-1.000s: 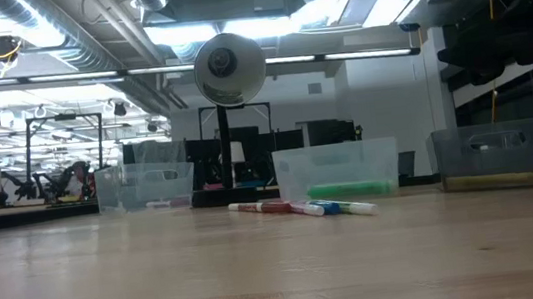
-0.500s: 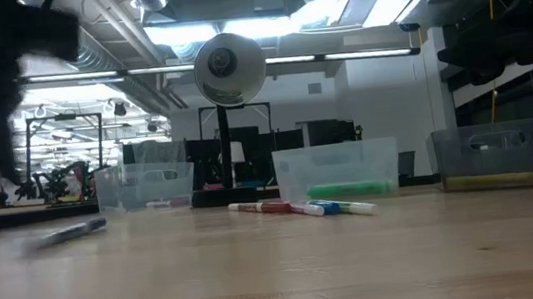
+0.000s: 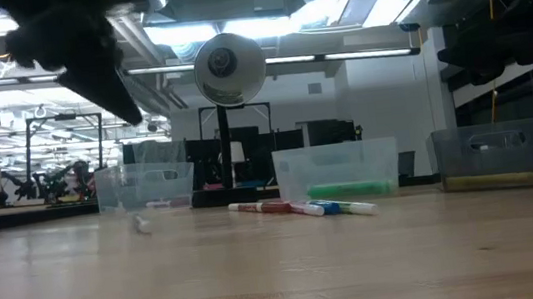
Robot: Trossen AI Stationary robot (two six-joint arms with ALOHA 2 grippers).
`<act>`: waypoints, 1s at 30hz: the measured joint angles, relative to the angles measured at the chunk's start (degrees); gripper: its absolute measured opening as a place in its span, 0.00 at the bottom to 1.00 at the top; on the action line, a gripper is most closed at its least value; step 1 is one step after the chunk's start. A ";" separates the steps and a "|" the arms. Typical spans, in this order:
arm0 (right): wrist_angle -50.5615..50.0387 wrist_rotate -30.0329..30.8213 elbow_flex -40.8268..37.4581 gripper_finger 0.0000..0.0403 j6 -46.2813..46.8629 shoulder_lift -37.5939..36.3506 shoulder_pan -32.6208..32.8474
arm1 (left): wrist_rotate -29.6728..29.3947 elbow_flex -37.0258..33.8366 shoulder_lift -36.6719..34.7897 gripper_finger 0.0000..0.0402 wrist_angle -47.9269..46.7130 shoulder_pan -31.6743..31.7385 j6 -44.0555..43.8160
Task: Pick & Place Markers
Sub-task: Put the bottom blue marker in the left transparent bin
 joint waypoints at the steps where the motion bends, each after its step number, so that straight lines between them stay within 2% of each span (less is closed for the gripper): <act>1: 0.00 -0.02 0.00 0.48 0.00 0.00 -0.01 | 1.47 0.02 0.33 0.06 0.70 1.14 3.87; 12: 0.00 0.00 0.00 0.48 -0.02 0.00 0.01 | 15.76 0.04 4.00 0.31 2.46 14.43 44.12; 19: 0.00 0.00 0.00 0.48 0.00 0.01 0.01 | 18.22 0.06 7.85 0.39 9.90 19.00 70.02; 26: 0.00 0.00 0.00 0.48 0.00 0.00 -0.01 | 22.53 0.09 14.85 0.37 18.00 22.57 83.13; 30: 0.00 0.00 0.00 0.48 0.00 0.00 0.01 | 22.67 0.46 18.32 0.34 18.20 23.82 84.96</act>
